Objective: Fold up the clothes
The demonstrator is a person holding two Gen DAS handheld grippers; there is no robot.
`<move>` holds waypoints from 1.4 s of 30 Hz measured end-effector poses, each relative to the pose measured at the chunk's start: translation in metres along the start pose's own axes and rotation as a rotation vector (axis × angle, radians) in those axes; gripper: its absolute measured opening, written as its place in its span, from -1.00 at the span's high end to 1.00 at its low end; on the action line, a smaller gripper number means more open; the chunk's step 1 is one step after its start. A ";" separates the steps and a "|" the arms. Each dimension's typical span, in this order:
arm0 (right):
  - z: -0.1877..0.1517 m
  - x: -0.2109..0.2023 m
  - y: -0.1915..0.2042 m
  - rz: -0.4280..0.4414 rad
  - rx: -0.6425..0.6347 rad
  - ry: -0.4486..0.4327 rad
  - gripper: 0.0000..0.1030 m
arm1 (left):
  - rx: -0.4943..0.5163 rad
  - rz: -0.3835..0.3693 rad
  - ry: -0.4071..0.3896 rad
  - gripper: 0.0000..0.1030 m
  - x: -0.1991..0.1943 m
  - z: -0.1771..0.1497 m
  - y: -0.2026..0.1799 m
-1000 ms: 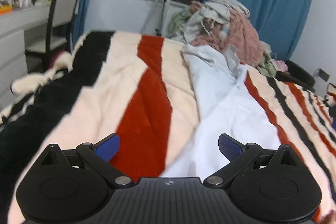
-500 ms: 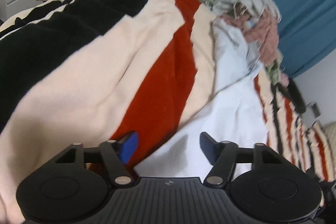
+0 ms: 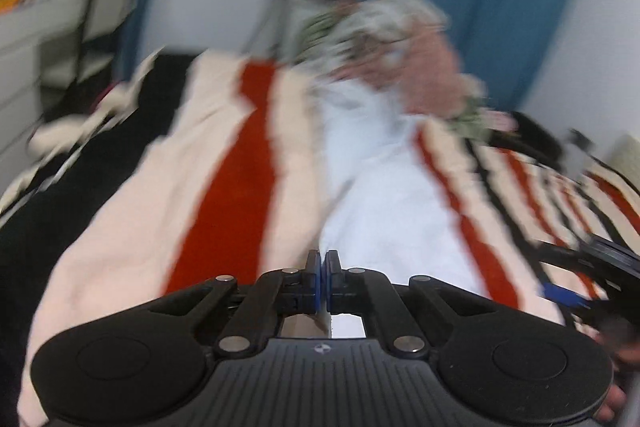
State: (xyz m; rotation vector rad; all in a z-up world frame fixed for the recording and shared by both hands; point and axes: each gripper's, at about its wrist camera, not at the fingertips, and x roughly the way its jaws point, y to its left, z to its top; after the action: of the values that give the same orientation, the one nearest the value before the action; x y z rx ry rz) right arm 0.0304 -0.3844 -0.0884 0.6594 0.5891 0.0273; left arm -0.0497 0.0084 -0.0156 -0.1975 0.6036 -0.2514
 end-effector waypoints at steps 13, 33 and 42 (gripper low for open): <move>0.005 0.015 -0.034 0.002 0.184 0.092 -0.54 | 0.095 -0.193 0.288 0.85 0.067 -0.060 -0.091; -0.024 0.056 -0.062 -0.045 0.363 0.353 -0.44 | -0.427 -0.166 0.404 -0.26 0.123 -0.033 0.038; -0.036 0.036 -0.049 0.071 0.345 0.375 -0.40 | -0.553 -0.230 0.447 -0.13 0.114 -0.058 0.048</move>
State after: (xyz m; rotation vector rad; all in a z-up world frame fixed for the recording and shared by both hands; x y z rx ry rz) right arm 0.0339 -0.3957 -0.1580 1.0210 0.9436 0.1194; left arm 0.0157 0.0146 -0.1352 -0.7601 1.0919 -0.3505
